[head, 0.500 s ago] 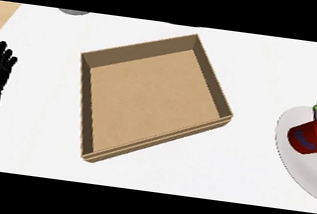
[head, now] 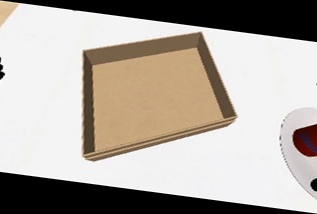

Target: Pick the can from the plate and place it in the cardboard box

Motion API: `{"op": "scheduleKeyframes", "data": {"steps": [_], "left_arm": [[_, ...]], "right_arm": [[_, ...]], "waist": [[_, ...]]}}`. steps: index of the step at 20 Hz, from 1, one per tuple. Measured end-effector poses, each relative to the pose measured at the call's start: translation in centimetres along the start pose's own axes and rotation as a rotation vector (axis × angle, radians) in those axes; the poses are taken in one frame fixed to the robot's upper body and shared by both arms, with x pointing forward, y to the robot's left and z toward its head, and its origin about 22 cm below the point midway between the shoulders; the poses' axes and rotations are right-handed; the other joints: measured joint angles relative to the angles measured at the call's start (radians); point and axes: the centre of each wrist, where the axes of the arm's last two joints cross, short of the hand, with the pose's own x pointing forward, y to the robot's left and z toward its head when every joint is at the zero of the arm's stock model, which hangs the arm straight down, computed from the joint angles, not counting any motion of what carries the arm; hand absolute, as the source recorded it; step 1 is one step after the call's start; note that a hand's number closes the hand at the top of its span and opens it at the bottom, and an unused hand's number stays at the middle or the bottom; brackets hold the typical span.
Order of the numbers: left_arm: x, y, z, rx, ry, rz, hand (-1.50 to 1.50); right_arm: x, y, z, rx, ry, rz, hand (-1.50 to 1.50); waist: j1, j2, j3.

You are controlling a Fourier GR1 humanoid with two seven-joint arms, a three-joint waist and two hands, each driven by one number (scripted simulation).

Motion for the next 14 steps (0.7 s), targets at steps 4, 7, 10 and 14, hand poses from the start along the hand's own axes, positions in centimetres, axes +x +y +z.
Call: {"op": "scheduleKeyframes", "data": {"steps": [4, 7, 10, 14], "left_arm": [[-0.5, -0.3, -0.1, -0.004, 0.049, -0.041, 0.00], [-0.7, -0.7, -0.2, -0.012, 0.066, -0.055, 0.00], [-0.4, -0.9, -0.7, -0.016, 0.073, -0.069, 0.00], [-0.2, -1.3, -1.1, -0.030, 0.072, -0.074, 0.00]], "right_arm": [[-3.9, -0.8, 3.6, 0.051, 0.003, -0.135, -1.50], [-5.2, -1.6, 5.2, 0.022, 0.006, -0.189, -1.50], [-5.2, -3.3, 5.7, 0.007, 0.007, -0.137, -1.50], [-4.1, -5.6, 5.4, 0.040, 0.027, 0.042, -1.50]], "waist": [[0.005, 0.010, 0.006], [0.013, 0.011, 0.007], [0.019, 0.008, 0.008], [0.036, 0.008, 0.007]]}}
